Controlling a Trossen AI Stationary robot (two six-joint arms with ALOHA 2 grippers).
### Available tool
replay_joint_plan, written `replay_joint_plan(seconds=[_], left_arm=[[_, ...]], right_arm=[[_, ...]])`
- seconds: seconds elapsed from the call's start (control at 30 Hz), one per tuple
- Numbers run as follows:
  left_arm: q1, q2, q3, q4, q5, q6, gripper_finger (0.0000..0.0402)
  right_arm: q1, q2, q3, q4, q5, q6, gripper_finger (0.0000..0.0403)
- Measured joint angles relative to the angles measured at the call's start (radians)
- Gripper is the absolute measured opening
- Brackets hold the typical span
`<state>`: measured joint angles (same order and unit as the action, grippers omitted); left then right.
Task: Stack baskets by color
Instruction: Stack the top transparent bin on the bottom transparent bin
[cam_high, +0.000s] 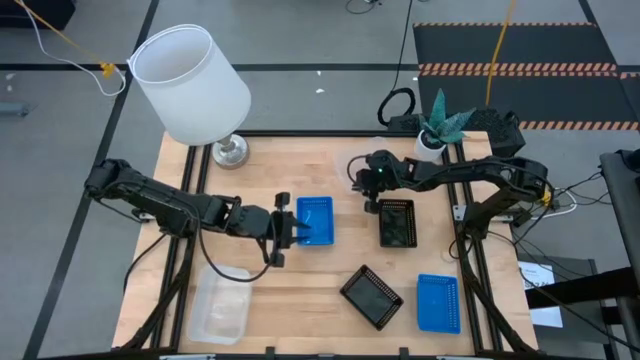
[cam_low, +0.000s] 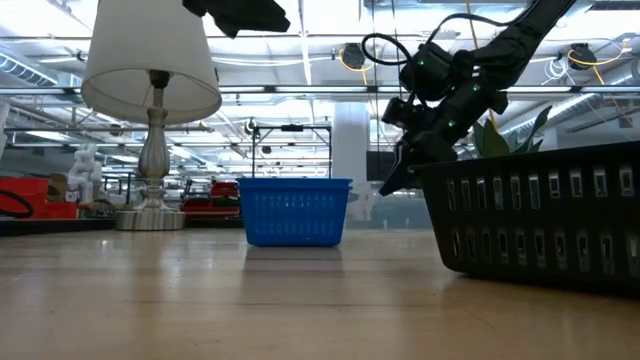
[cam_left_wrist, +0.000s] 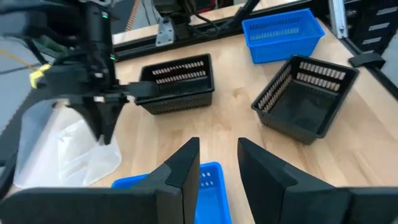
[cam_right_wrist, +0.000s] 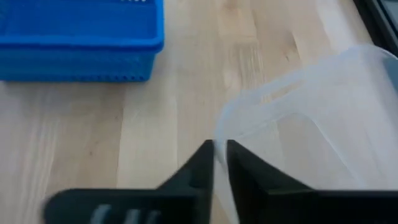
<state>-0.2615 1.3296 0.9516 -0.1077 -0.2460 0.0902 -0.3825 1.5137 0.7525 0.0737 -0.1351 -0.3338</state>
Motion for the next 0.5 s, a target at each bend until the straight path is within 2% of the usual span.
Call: replay_joint_plan(seconds=[0.07, 0.33, 0.5], left_arm=[[0.000, 0.000, 0.000, 0.002, -0.023, 0.021, 0.0111], [0.000, 0.000, 0.000, 0.001, -0.108, 0.070, 0.0113], [0.000, 0.000, 0.000, 0.005, -0.128, 0.083, 0.0136]], right_arm=[[0.005, -0.013, 0.000, -0.010, 0.001, -0.028, 0.0009], [0.072, -0.150, -0.001, -0.071, 0.005, -0.096, 0.0004], [0.153, -0.247, -0.001, -0.114, 0.007, -0.163, 0.0002]])
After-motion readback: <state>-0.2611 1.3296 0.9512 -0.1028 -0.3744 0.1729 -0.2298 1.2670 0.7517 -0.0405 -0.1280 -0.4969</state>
